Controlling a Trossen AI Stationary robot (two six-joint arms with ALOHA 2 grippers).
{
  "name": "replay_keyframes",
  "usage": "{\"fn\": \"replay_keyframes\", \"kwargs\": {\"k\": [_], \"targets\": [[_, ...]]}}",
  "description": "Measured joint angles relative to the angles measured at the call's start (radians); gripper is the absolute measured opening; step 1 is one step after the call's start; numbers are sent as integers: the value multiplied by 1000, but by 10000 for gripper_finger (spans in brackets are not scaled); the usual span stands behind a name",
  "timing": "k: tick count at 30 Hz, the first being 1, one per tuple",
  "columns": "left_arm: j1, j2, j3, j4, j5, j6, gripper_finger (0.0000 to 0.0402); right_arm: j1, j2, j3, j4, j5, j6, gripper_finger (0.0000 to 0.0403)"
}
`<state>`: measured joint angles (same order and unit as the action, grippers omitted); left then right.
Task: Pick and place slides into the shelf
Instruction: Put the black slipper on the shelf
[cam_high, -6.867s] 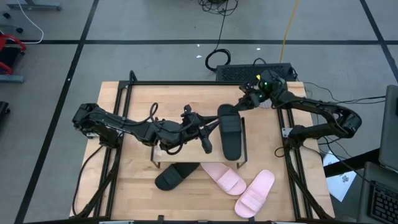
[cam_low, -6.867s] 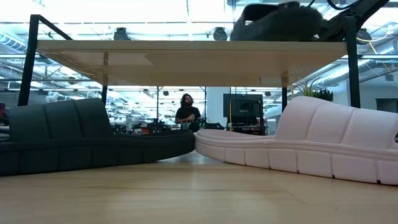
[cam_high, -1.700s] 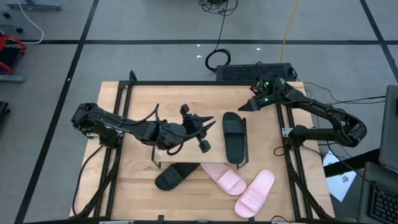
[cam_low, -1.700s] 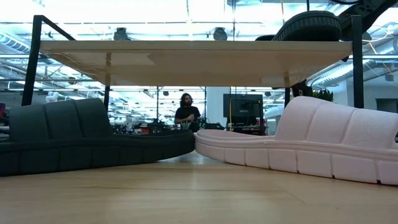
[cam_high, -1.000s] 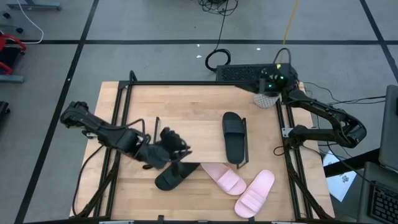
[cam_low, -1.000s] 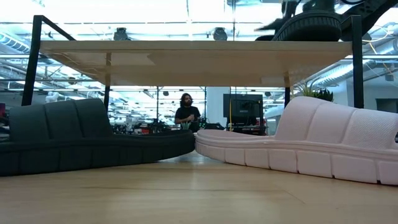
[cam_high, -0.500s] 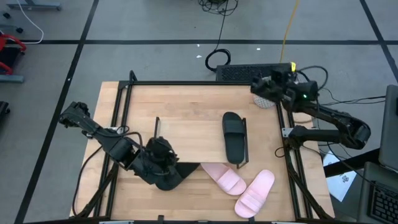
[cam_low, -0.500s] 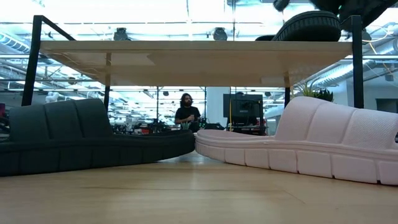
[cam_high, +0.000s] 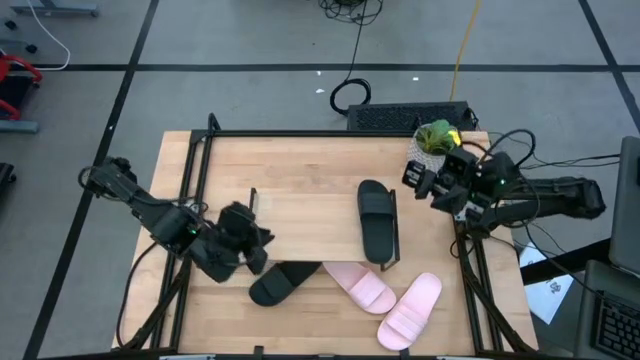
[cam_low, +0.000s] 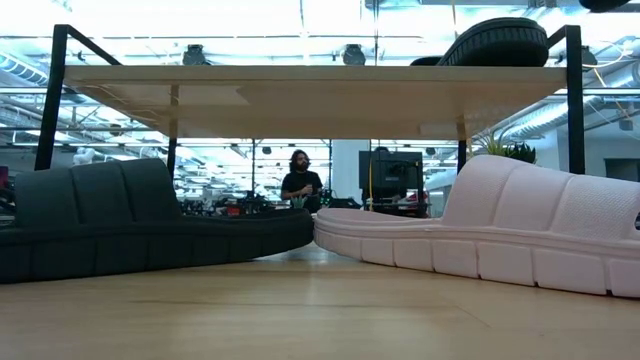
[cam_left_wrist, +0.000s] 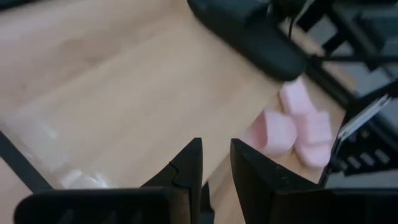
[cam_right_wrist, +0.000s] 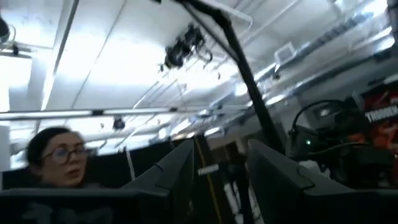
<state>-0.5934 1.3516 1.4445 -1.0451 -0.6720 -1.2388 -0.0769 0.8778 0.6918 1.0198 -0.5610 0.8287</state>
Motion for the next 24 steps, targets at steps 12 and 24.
{"fn": "replay_keyframes", "kwargs": {"k": [12, 24], "targets": [[-13, -115, 0, -7, -48, 191, 81, 292, 20, 0, 19, 261, -266, 138], [-54, -189, 1, -39, 71, 332, 81, 601, 248, 152, -43, 587, -626, 138]]}}
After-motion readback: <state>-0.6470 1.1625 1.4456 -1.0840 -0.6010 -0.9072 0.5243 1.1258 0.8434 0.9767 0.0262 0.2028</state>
